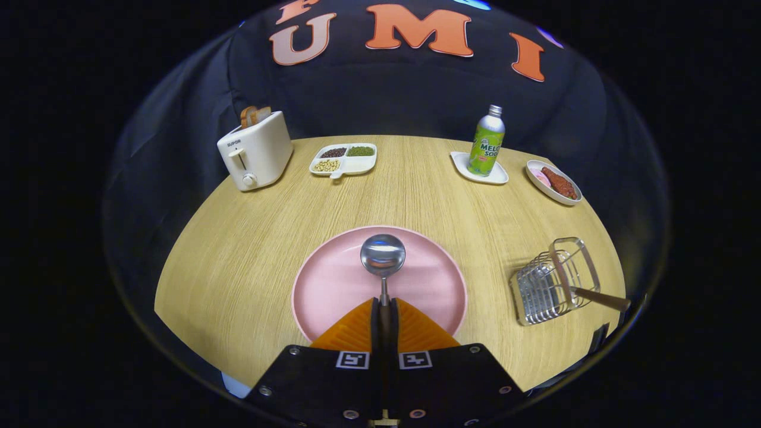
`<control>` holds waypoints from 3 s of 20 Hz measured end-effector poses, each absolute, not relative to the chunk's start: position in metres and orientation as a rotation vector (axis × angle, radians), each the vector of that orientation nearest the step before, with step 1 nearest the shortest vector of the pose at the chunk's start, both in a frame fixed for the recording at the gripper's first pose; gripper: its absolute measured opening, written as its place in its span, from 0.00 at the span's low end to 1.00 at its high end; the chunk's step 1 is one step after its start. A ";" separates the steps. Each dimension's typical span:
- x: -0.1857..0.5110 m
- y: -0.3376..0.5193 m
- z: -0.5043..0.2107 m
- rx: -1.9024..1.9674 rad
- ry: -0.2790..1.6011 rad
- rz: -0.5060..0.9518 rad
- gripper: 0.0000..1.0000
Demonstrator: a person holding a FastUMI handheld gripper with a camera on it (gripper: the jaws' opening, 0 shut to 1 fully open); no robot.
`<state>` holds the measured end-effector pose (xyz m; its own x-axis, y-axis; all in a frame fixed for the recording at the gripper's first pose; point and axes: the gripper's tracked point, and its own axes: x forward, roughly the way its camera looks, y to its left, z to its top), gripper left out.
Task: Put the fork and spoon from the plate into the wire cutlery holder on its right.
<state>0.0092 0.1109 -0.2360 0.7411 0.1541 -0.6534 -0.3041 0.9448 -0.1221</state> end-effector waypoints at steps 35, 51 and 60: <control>0.036 -0.096 -0.170 -0.506 1.184 0.245 0.04; 0.051 -0.088 -0.201 -0.642 1.319 0.328 0.09; 0.074 -0.059 -0.159 -0.452 1.076 0.297 0.76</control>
<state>0.0738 -0.0594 -0.1590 0.4484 0.0147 -0.8937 -0.4451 0.8707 -0.2090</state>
